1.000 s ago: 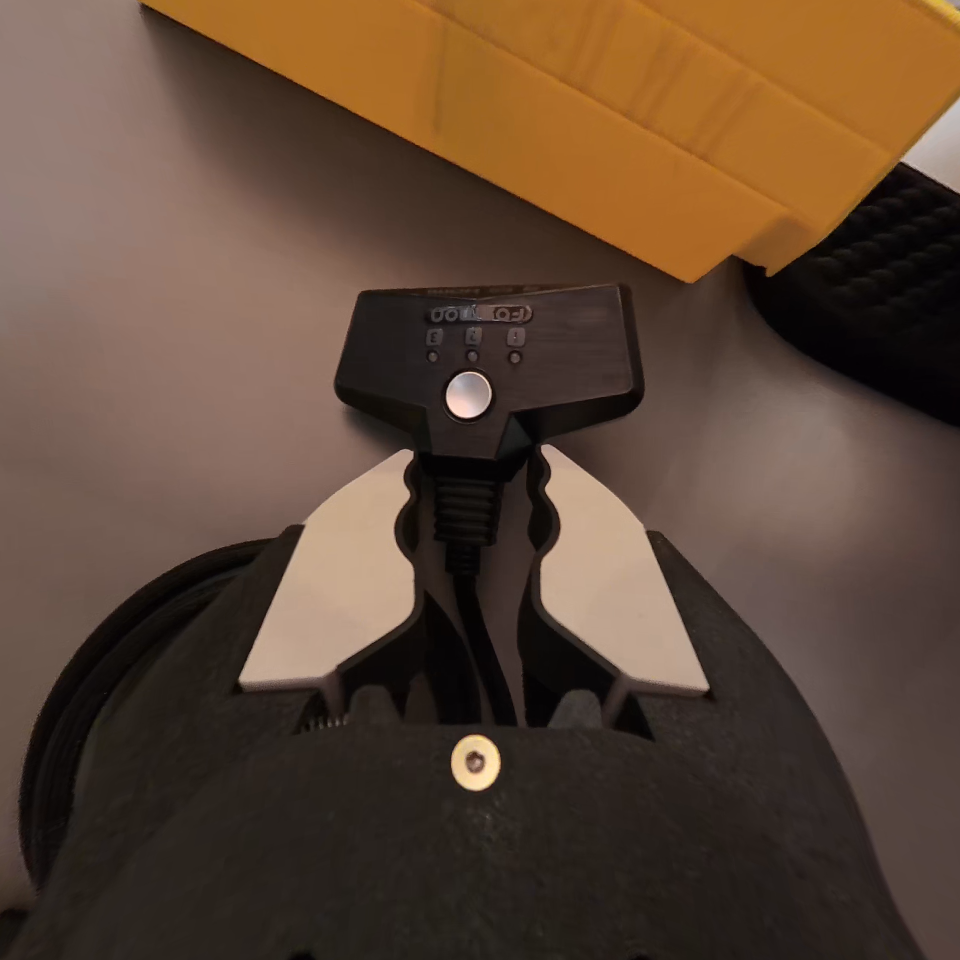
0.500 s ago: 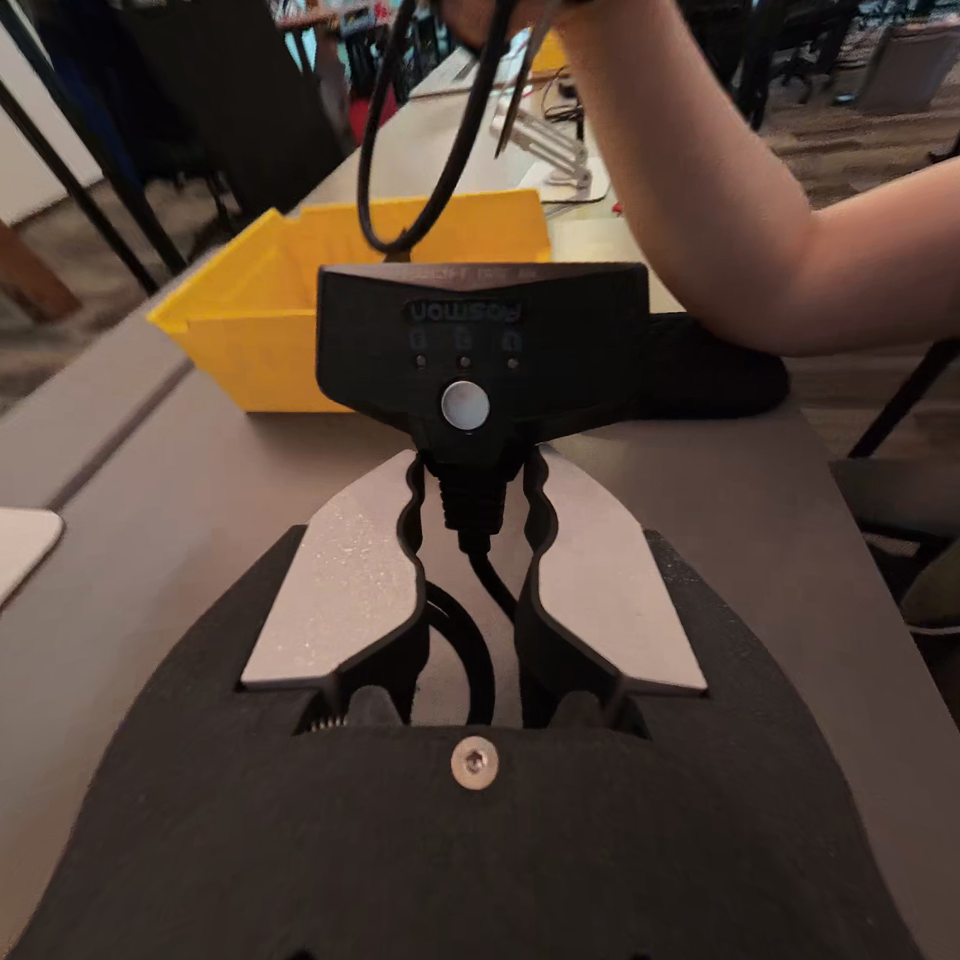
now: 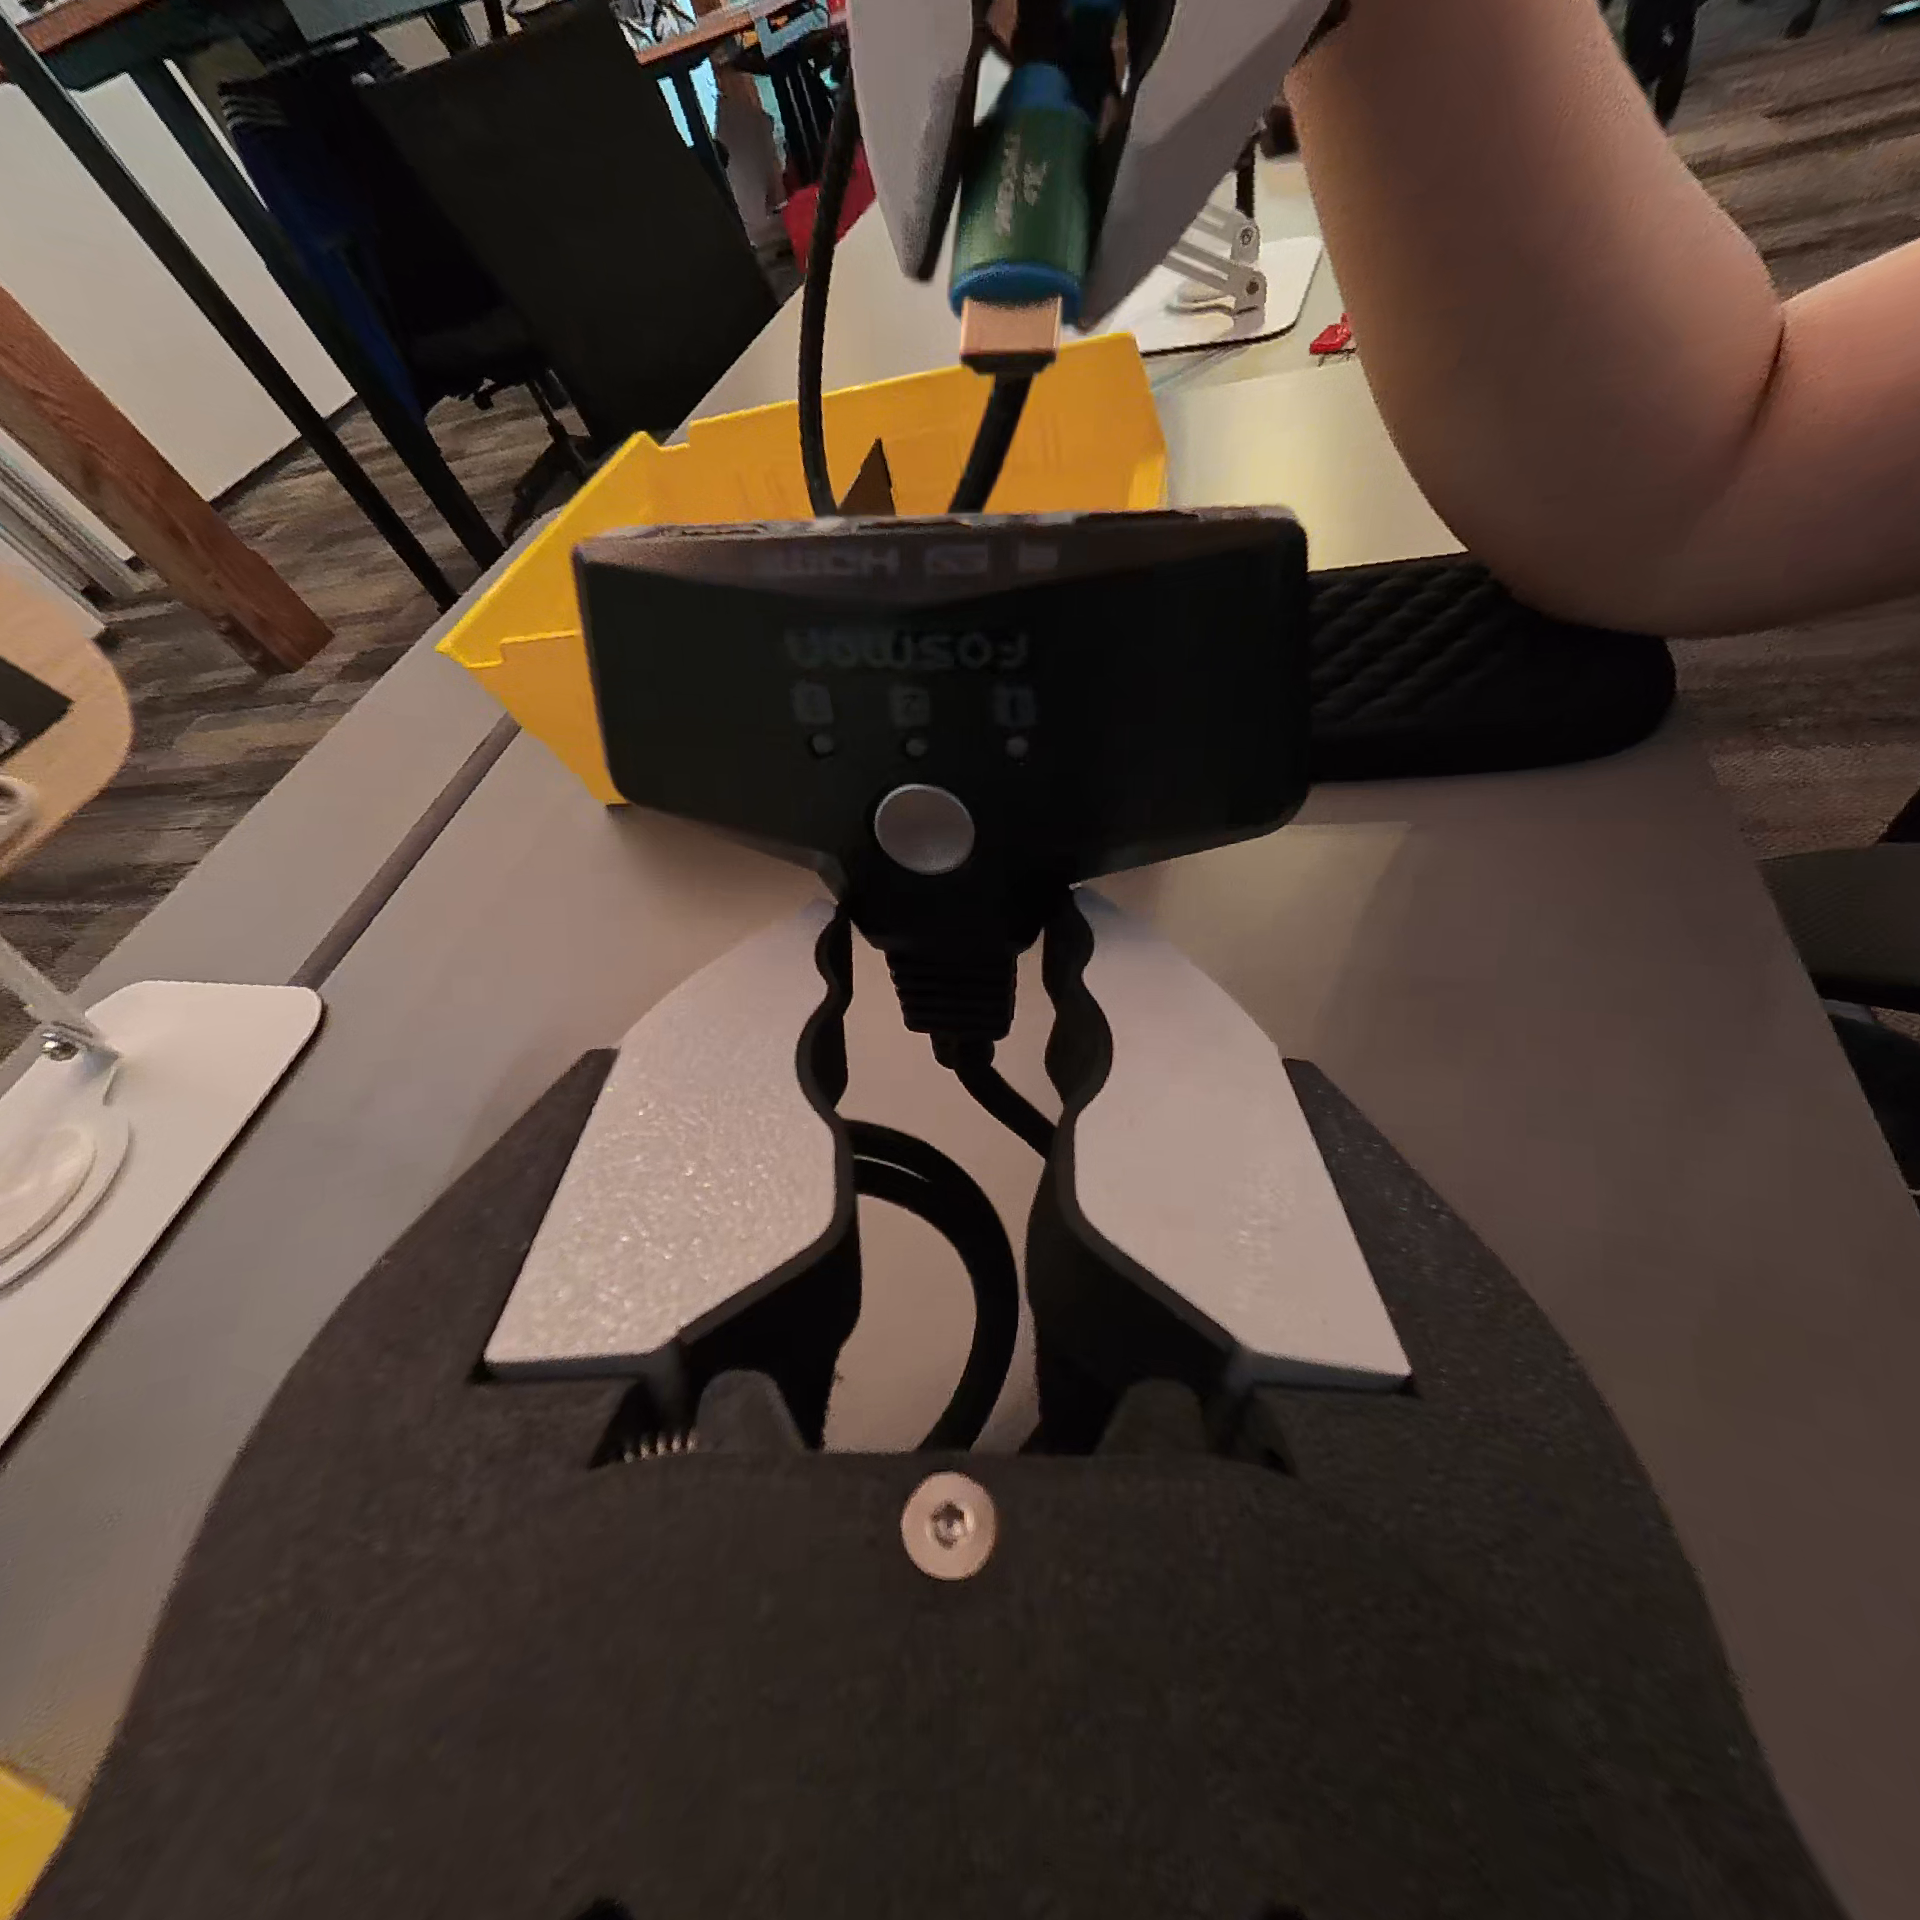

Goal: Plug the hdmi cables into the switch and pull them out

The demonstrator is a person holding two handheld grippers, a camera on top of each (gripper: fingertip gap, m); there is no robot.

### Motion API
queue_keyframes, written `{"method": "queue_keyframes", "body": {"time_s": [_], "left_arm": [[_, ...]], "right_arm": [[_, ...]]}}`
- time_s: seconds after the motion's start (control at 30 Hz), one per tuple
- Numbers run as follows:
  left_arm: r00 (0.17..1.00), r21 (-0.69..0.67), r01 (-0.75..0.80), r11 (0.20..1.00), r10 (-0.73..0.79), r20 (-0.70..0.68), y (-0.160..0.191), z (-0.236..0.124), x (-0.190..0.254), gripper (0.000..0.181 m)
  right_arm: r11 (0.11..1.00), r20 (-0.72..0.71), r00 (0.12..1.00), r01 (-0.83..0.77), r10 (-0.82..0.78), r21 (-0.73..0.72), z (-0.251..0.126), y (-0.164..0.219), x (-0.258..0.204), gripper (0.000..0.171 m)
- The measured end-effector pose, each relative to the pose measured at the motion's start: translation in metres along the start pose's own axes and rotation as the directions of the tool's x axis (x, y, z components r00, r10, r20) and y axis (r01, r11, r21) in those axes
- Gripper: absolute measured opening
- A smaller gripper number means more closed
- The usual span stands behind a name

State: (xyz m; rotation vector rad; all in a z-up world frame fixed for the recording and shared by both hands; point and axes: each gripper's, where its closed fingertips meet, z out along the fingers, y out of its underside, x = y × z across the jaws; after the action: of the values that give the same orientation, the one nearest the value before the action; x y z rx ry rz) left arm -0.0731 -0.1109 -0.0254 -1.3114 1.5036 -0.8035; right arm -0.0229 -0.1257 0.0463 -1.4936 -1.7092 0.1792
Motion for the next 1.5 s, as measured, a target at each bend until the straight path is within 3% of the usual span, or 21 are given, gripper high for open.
{"method": "queue_keyframes", "body": {"time_s": [0.13, 0.4, 0.6, 0.83, 0.97, 1.17, 1.33, 1.5], "left_arm": [[0.997, -0.003, 0.025, 1.000, -0.025, -0.070, 0.004, 0.028, 0.005, 0.035], [0.952, 0.148, 0.226, 0.963, -0.186, -0.242, -0.003, 0.061, 0.012, 0.034], [0.983, 0.105, 0.076, 0.992, -0.056, -0.177, -0.011, 0.054, 0.013, 0.033], [0.958, -0.127, -0.156, 0.980, 0.119, -0.260, -0.014, 0.035, 0.019, 0.032], [0.953, -0.165, -0.162, 0.973, 0.111, -0.282, -0.009, 0.034, 0.019, 0.032], [0.969, 0.005, -0.004, 1.000, 0.005, -0.246, -0.008, 0.051, 0.015, 0.032], [0.960, 0.181, 0.191, 0.965, -0.145, -0.241, -0.016, 0.056, 0.010, 0.031], [0.943, 0.225, 0.256, 0.940, -0.191, -0.274, -0.017, 0.054, 0.015, 0.031]], "right_arm": [[0.997, -0.024, 1.000, -0.019, 0.017, -0.073, -0.013, 0.020, 0.001, 0.021], [0.981, 0.062, 0.990, -0.117, 0.128, -0.153, -0.021, 0.057, -0.007, 0.021], [0.983, 0.046, 0.991, -0.118, 0.126, -0.140, -0.023, 0.057, -0.003, 0.021], [0.993, 0.023, 0.995, -0.091, 0.093, -0.069, -0.029, 0.039, -0.001, 0.021], [0.991, 0.025, 0.991, -0.129, 0.130, -0.044, -0.028, 0.025, -0.002, 0.021], [0.978, 0.003, 0.985, -0.170, 0.171, -0.119, -0.029, 0.031, -0.005, 0.021], [0.976, -0.009, 0.981, -0.192, 0.192, -0.107, -0.033, 0.036, 0.000, 0.021], [0.974, -0.003, 0.980, -0.199, 0.200, -0.112, -0.030, 0.039, 0.002, 0.021]]}}
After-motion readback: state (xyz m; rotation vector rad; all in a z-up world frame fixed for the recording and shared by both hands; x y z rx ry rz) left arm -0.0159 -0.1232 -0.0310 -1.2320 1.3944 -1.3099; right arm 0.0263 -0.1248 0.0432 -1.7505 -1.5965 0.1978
